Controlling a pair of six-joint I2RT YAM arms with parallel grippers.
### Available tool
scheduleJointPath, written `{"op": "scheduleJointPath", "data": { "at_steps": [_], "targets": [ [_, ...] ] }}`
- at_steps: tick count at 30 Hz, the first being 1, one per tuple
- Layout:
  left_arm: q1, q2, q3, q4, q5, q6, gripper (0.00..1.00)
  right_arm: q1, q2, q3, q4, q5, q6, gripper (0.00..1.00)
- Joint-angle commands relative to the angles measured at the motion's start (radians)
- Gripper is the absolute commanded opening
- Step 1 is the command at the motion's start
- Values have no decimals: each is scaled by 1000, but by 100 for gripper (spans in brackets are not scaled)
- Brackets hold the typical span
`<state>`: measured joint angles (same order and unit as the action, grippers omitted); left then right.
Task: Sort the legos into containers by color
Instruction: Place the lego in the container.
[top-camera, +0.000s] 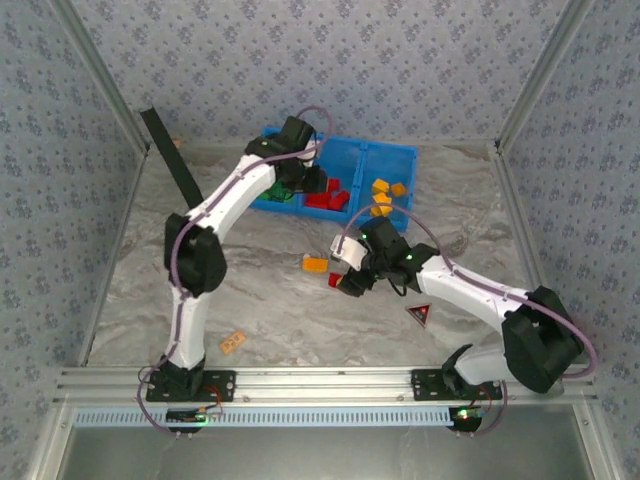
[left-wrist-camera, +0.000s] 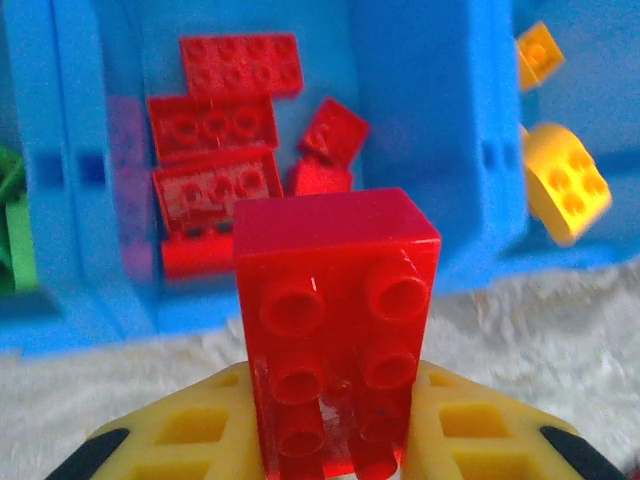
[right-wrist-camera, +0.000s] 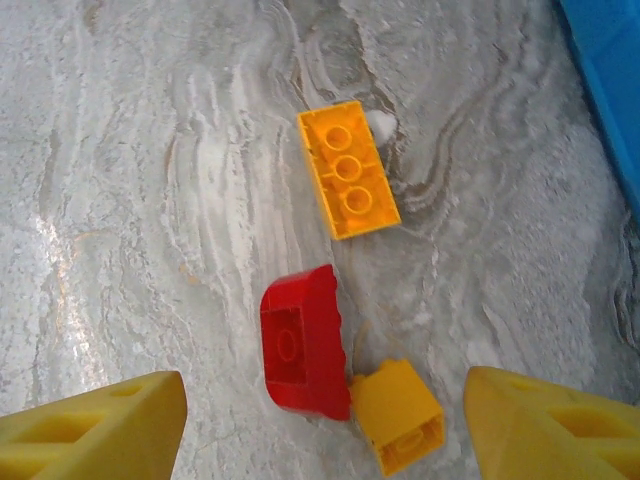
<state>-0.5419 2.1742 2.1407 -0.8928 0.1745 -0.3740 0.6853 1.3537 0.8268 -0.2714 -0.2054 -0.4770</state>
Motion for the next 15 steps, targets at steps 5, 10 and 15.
{"op": "scheduleJointPath", "data": {
  "at_steps": [5,10,15],
  "targets": [
    [8,285,396,-127,4,18,18,-30,80,13,67,108,-24,75],
    [20,371,458,-106,23,-12,18,-32,141,77,-17,180,90,73],
    [23,415,457,-86,59,-27,20,-36,153,116,-79,254,285,72]
  ]
}}
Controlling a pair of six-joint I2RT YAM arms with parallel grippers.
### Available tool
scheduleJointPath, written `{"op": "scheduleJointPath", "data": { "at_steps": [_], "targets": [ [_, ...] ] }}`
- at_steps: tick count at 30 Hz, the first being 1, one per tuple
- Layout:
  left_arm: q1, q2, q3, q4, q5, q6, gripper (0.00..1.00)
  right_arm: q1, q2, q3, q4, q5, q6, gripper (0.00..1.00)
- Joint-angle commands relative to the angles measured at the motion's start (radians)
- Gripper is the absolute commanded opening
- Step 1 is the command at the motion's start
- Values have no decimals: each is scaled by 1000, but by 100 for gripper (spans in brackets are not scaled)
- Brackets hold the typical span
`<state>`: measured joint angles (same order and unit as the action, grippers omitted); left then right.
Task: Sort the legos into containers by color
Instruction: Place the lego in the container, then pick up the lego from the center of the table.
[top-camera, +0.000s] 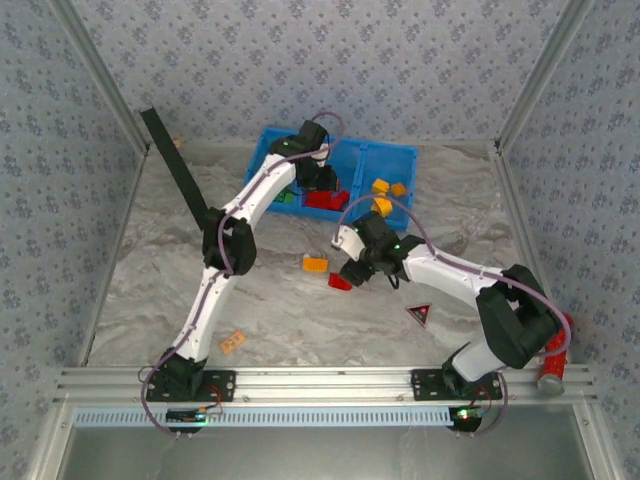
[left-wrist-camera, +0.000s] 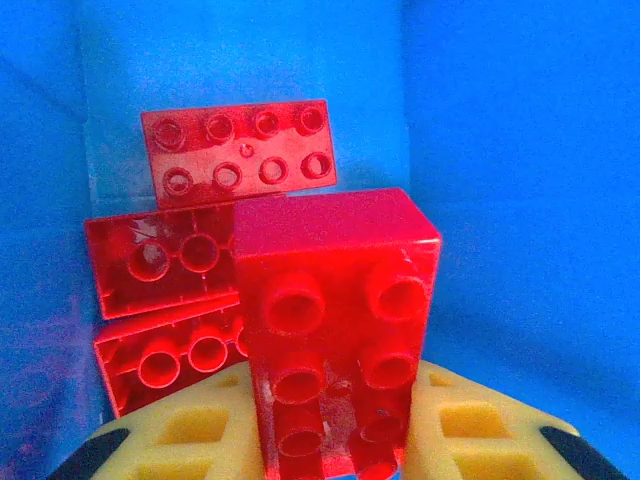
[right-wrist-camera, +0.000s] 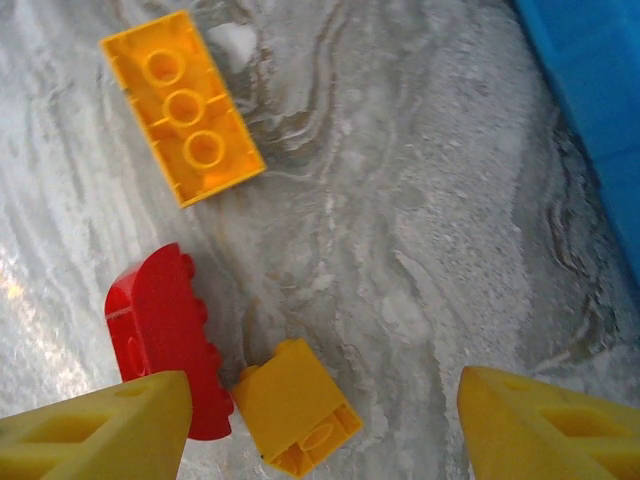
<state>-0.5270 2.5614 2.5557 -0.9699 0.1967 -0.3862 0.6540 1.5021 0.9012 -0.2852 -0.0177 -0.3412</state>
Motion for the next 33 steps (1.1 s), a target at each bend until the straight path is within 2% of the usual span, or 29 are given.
{"op": "scheduleJointPath", "data": {
  "at_steps": [1,6,10,15,26,33],
  "targets": [
    [7,35,44,-6,42,-17,20,-6,8,48,-78,79,210,72],
    [8,62,43,4,56,-20,24,-12,85,129,-201,74,487,69],
    [7,71,43,5,67,-19,29,12,127,138,-217,36,676,69],
    [8,77,43,4,70,-11,35,22,153,127,-233,41,821,69],
    [8,68,43,3,77,-7,50,17,176,96,-234,60,892,64],
    [8,18,43,-6,79,13,54,8,219,107,-208,52,887,61]
  ]
}}
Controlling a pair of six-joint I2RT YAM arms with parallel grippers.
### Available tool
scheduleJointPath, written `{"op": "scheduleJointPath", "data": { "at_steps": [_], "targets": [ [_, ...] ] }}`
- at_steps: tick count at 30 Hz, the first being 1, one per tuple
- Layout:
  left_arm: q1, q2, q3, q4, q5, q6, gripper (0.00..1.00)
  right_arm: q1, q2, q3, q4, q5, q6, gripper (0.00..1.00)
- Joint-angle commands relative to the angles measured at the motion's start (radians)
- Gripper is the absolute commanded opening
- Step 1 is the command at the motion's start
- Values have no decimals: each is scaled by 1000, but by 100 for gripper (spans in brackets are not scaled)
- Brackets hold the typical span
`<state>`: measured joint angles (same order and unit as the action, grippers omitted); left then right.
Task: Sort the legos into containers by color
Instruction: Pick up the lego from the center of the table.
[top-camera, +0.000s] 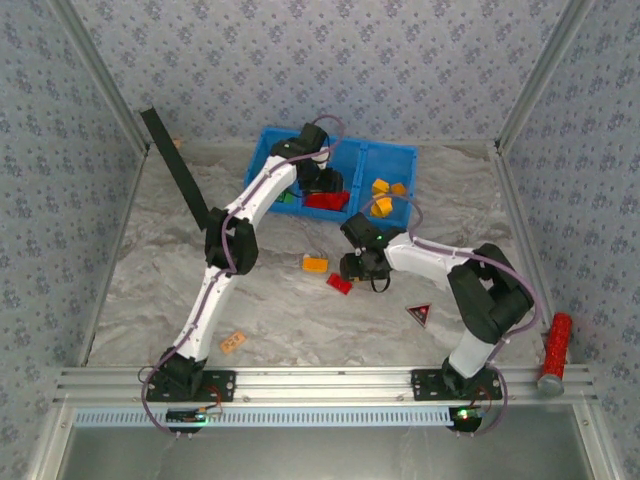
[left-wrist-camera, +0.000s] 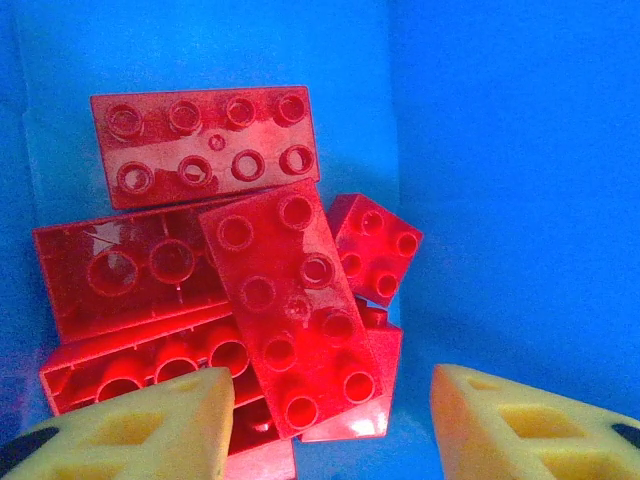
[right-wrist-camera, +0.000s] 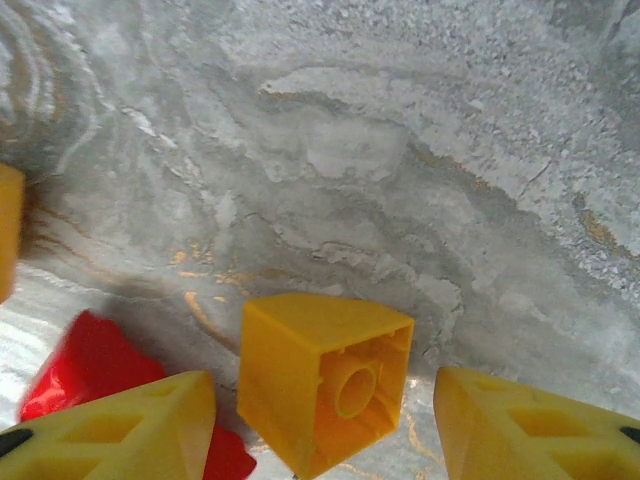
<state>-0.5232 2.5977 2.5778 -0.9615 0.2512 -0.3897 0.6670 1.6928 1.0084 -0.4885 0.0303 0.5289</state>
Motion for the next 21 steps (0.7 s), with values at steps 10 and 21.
{"op": "scheduleJointPath", "data": {
  "at_steps": [10,21],
  "targets": [
    [-23,-151,-5,-105,17,78,56,-24,41,-7,5,2,-21,40],
    [-51,-657,-767,27,-34,-21,59,-100,-97,-3,-106,32,-115,29]
  ]
}}
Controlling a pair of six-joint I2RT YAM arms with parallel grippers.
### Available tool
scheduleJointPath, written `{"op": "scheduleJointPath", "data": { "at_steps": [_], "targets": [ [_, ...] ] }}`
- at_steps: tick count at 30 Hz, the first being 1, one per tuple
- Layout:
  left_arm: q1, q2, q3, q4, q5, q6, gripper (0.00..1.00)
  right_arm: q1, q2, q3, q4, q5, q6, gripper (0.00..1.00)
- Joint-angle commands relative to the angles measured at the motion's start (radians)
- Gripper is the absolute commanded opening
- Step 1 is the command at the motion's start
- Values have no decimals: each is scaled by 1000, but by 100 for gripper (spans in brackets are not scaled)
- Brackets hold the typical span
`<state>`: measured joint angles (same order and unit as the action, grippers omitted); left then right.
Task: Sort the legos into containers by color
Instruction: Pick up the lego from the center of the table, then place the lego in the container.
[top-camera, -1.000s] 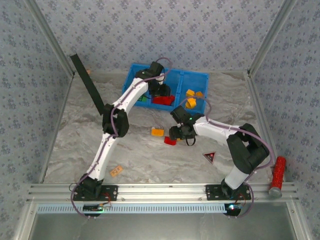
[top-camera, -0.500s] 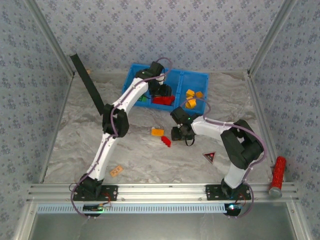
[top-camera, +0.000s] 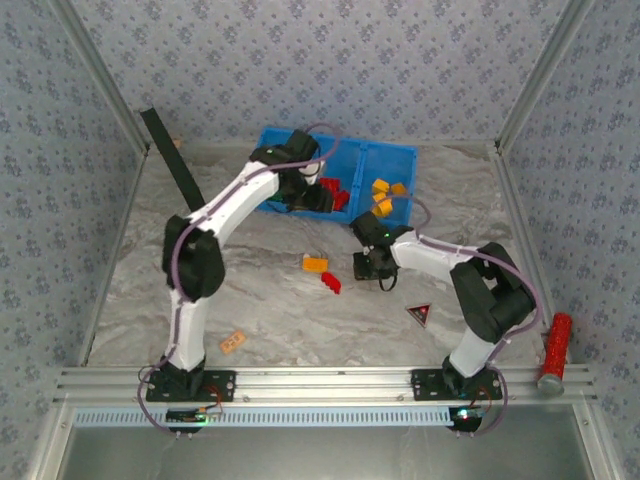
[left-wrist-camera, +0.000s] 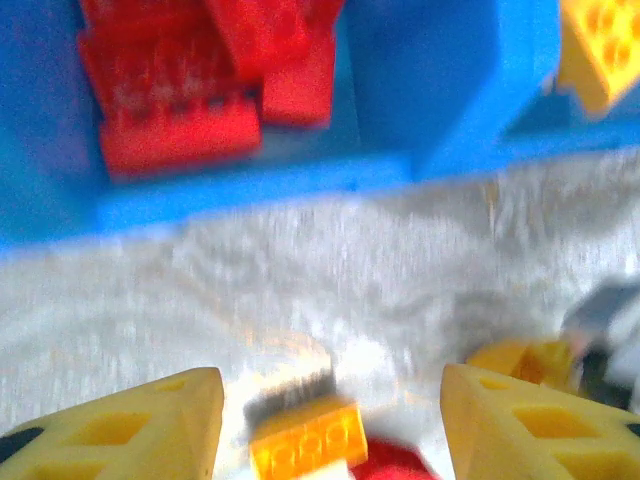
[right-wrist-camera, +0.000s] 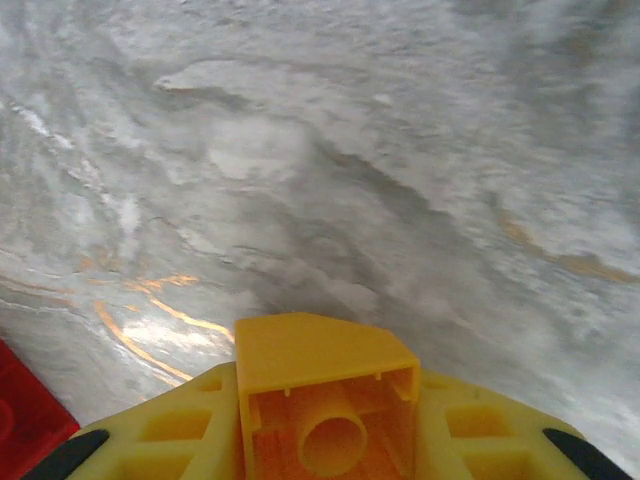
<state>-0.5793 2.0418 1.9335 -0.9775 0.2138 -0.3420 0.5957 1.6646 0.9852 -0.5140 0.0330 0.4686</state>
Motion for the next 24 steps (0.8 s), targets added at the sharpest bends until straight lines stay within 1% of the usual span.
{"op": "scheduleJointPath", "data": {
  "at_steps": [1,5,7,10,14,20,21,24],
  "targets": [
    [4,-142,-195,66,16,-102,59,-46,-91,33,-95,36,-76,29],
    [-12,-255,-399,130,18,-211,60,-114,-157,87,-134,42,-163,29],
    [-17,-287,-472,159,23,-273,60,-147,-171,124,-135,50,-200,29],
    [-40,-326,-564,211,61,-373,60,-192,-162,195,-123,72,-259,29],
    [-102,-335,-611,238,84,-496,62,-237,-104,296,-64,112,-325,29],
    [-173,-319,-656,292,108,-684,65,-279,38,400,13,112,-390,29],
    [-179,-315,-665,328,114,-708,66,-283,58,411,22,108,-399,29],
    [-197,-298,-677,343,124,-764,66,-300,122,445,46,94,-417,29]
  ]
}}
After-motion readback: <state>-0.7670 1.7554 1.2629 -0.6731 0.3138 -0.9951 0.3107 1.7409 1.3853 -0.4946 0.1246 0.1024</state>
